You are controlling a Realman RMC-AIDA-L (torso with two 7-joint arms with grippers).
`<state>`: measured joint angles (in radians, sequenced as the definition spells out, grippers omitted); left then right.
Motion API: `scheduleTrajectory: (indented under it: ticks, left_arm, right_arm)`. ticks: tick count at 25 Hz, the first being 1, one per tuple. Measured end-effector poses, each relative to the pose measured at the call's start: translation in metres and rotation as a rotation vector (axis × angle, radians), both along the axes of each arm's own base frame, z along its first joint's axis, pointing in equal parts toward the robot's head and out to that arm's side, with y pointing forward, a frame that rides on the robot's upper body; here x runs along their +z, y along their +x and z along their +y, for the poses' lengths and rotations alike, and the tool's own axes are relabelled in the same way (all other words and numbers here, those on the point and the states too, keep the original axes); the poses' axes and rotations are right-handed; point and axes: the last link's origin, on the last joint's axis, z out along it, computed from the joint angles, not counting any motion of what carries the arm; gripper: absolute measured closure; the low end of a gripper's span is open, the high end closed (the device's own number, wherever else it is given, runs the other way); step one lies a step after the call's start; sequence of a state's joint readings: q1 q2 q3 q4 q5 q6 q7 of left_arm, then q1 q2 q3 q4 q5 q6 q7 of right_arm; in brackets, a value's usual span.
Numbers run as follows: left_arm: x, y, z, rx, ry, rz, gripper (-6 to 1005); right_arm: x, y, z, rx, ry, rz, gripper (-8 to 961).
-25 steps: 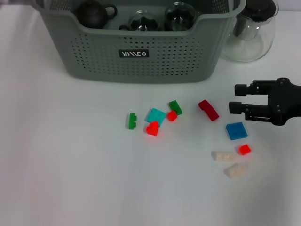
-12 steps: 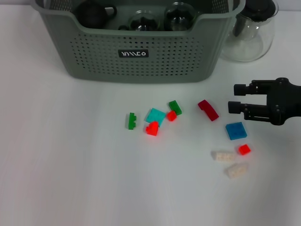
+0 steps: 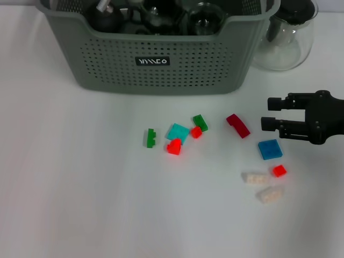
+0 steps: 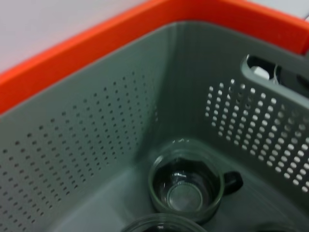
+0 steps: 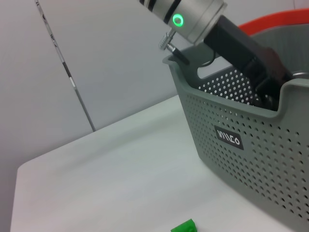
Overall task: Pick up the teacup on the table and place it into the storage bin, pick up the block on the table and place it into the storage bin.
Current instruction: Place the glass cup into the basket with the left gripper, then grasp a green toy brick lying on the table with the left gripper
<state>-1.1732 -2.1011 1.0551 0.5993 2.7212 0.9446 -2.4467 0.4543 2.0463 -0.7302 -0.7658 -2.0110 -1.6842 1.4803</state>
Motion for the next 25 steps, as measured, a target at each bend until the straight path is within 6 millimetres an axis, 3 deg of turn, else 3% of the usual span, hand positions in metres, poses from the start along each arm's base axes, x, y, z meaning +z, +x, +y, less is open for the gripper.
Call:
scheduleTrajectory:
  ticks: [10, 14, 16, 19, 20, 21, 23, 25]
  left_arm:
    - [-0.005, -0.007, 0.000, 0.027, 0.025, -0.007, 876]
    - [0.004, -0.001, 0.000, 0.040, 0.026, -0.060, 846]
    - [0.017, 0.001, -0.003, 0.045, 0.047, -0.132, 791]
    - [0.057, -0.001, -0.020, -0.032, 0.118, -0.368, 710]
    - [0.057, -0.001, -0.020, -0.032, 0.118, -0.368, 682]
    - [0.082, -0.006, -0.043, -0.147, 0.121, -0.546, 655]
    - [0.100, -0.008, -0.062, -0.231, 0.103, -0.704, 565]
    - [0.130, -0.015, -0.095, -0.379, 0.055, -0.942, 475]
  right_arm:
    - [0.000, -0.001, 0.001, 0.003, -0.001, 0.001, 357]
    - [0.000, -0.001, 0.001, -0.001, 0.002, 0.003, 358]
    - [0.000, 0.000, 0.001, -0.002, 0.003, 0.005, 358]
    - [0.001, 0.000, 0.001, 0.000, 0.009, 0.005, 358]
    - [0.001, 0.000, 0.001, 0.002, 0.011, 0.006, 358]
    - [0.001, 0.000, 0.001, 0.003, 0.015, 0.008, 358]
    - [0.001, 0.001, 0.001, 0.002, 0.023, 0.014, 358]
    - [0.002, 0.001, 0.001, 0.000, 0.029, 0.017, 358]
